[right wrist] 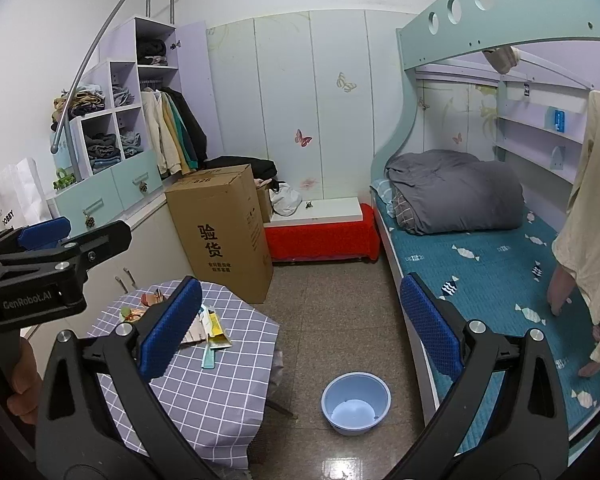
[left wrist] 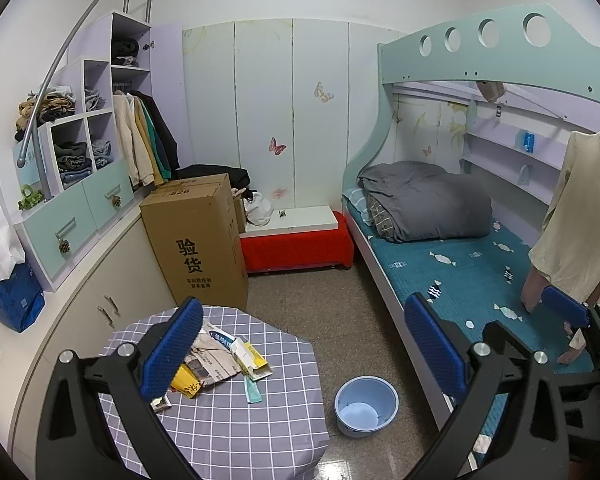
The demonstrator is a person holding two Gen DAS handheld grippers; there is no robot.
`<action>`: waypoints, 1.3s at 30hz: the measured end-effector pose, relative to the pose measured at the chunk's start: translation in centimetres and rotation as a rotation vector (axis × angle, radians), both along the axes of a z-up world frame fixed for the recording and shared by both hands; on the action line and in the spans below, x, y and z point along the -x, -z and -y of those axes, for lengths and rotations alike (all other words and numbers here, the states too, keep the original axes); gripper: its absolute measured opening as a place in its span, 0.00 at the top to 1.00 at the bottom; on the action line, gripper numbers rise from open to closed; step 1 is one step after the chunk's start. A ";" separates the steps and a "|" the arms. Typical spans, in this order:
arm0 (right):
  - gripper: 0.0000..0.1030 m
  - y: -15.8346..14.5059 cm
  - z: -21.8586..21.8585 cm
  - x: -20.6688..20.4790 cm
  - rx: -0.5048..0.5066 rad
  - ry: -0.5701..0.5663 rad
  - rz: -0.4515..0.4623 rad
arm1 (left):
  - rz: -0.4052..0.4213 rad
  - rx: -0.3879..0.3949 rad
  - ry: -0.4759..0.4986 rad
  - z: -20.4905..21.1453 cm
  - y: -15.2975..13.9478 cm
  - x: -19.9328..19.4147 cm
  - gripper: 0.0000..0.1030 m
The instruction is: Collect trash
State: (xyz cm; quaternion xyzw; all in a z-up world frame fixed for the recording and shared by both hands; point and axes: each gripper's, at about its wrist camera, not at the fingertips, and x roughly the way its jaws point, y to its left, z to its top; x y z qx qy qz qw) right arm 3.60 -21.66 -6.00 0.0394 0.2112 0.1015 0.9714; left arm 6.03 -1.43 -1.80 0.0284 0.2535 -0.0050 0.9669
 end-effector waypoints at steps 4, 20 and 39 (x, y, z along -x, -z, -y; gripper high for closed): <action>0.06 0.0 0.3 -0.4 0.021 -0.010 -0.018 | -0.011 -0.004 -0.002 0.8 0.0 -0.3 0.04; 0.06 2.7 3.8 -2.8 -0.020 -0.110 -0.173 | -0.105 0.015 -0.021 3.3 2.9 -1.5 0.04; 0.06 10.8 -10.4 -11.0 0.031 -0.325 -0.417 | -0.425 0.128 -0.347 -15.8 14.6 -6.2 0.04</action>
